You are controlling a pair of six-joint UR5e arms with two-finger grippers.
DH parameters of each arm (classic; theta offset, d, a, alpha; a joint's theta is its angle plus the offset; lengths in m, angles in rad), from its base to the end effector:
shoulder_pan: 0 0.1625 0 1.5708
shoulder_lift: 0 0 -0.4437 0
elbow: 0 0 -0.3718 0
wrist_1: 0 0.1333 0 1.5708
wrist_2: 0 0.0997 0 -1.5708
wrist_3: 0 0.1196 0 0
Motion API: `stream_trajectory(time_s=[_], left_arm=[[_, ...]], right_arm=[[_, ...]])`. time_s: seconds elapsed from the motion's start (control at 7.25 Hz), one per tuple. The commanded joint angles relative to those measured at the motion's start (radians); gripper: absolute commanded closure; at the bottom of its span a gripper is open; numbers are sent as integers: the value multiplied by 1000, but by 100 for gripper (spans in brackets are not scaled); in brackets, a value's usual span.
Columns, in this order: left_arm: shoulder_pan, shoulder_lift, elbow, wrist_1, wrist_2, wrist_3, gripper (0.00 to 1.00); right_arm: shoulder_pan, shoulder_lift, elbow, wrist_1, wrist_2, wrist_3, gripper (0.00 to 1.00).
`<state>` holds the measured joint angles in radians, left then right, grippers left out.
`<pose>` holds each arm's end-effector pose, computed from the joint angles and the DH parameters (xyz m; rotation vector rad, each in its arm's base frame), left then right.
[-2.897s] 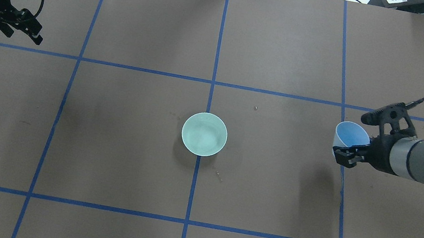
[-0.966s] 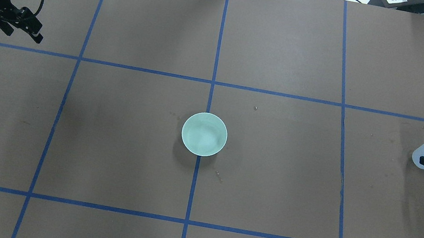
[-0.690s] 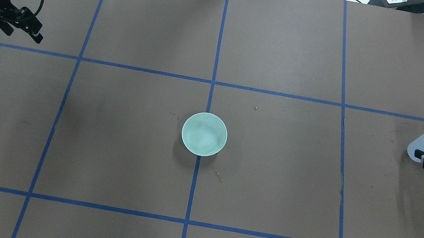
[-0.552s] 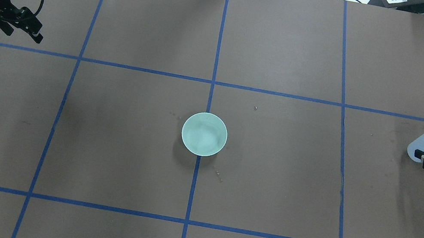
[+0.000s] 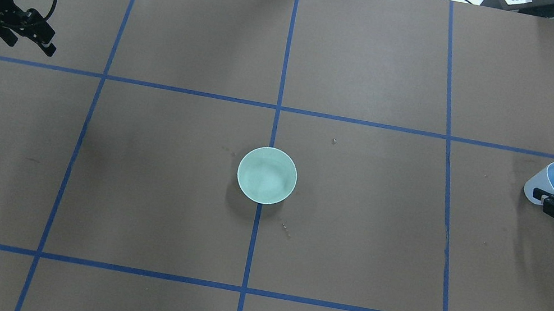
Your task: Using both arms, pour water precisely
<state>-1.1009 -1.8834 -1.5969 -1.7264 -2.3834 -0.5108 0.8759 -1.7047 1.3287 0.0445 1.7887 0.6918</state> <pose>0.2365 -0.5684 0.4863 0.0369 0.9210 0.1628 -0.1924 -0.3987 0.6825 0.8283 -0.9343 -0.1377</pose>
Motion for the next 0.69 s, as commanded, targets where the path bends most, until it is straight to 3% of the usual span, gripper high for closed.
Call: stream_trajectory(time_s=[0.0,0.28,0.55], left_arm=[[1,0,0,1,1,0,7],[1,0,0,1,1,0,7],[0,0,0,-1,1,0,7]], right_arm=[[0,0,-8,0,0,0,20],[0,0,-6,0,1,-2,1],[3,-15,3,3,3,-3,1]])
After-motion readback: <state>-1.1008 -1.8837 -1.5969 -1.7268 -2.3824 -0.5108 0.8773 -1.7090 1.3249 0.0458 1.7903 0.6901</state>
